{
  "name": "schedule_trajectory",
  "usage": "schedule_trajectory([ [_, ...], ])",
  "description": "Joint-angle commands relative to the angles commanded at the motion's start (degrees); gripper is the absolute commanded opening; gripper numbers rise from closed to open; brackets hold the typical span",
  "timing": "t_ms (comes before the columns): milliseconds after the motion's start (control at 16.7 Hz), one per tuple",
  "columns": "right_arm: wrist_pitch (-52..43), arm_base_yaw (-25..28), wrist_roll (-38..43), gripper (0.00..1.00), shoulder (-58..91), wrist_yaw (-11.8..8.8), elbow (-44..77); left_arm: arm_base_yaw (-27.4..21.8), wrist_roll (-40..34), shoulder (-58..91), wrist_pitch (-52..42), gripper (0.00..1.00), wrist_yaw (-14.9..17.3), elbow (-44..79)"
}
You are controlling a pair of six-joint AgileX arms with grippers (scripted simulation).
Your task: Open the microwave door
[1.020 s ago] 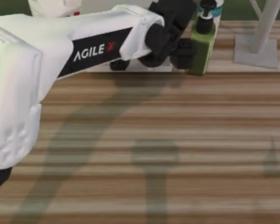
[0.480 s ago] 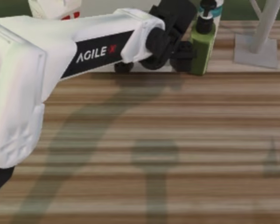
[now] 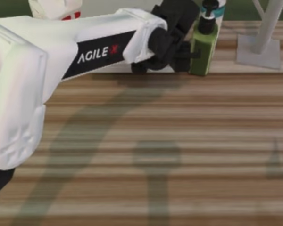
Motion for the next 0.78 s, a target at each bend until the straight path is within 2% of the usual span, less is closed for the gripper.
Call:
schedule_trajectory([
  [60, 0.0, 0.0, 0.0, 1.00, 0.0, 0.0, 0.0, 0.0, 0.0, 0.0, 0.0, 0.02, 0.0, 0.0],
  [120, 0.0, 0.0, 0.0, 1.00, 0.0, 0.0, 0.0, 0.0, 0.0, 0.0, 0.0, 0.00, 0.0, 0.0],
  [540, 0.0, 0.0, 0.0, 1.00, 0.0, 0.0, 0.0, 0.0, 0.0, 0.0, 0.0, 0.00, 0.0, 0.0],
  [600, 0.0, 0.0, 0.0, 1.00, 0.0, 0.0, 0.0, -2.2, -0.1, -1.5, -0.5, 0.00, 0.7, -3.0],
  [780, 0.0, 0.0, 0.0, 1.00, 0.0, 0.0, 0.0, -2.1, -0.5, -2.6, 0.4, 0.00, 0.1, -4.8],
])
